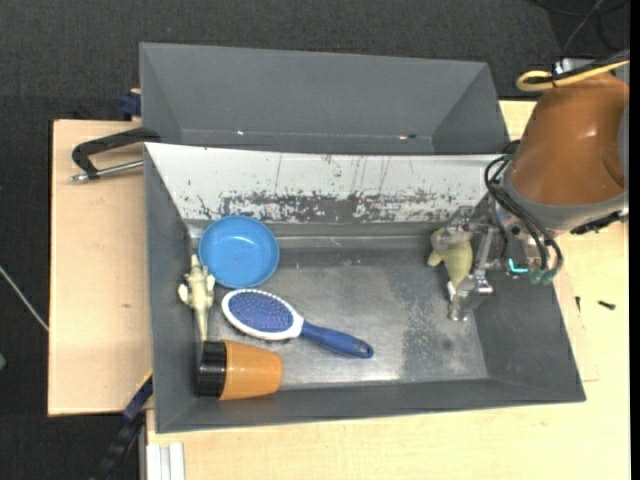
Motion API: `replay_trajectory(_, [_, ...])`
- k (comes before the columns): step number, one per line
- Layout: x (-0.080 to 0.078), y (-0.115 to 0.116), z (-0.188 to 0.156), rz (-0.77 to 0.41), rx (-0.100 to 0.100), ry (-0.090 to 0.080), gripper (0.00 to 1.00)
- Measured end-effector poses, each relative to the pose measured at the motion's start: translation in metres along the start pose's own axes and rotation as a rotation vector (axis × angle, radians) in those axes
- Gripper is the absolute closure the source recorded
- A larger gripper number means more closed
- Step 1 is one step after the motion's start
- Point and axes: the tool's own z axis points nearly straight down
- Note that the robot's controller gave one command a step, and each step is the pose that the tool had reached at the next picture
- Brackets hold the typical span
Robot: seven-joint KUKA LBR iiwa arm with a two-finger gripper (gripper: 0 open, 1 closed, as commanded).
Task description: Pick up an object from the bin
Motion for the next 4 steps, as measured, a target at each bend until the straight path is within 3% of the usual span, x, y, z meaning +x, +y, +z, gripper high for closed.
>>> replay_trajectory(1, [-0.008, -0.075, 0.069, 0.100, 0.001, -0.002, 0.00])
replay_trajectory(2, [-0.007, -0.072, 0.109, 0.033, 0.004, -0.017, 0.00])
replay_trajectory(3, [-0.012, -0.072, 0.104, 0.032, 0.007, -0.030, 1.00])
replay_trajectory(4, [0.004, -0.056, -0.011, 0.032, 0.003, -0.019, 1.00])
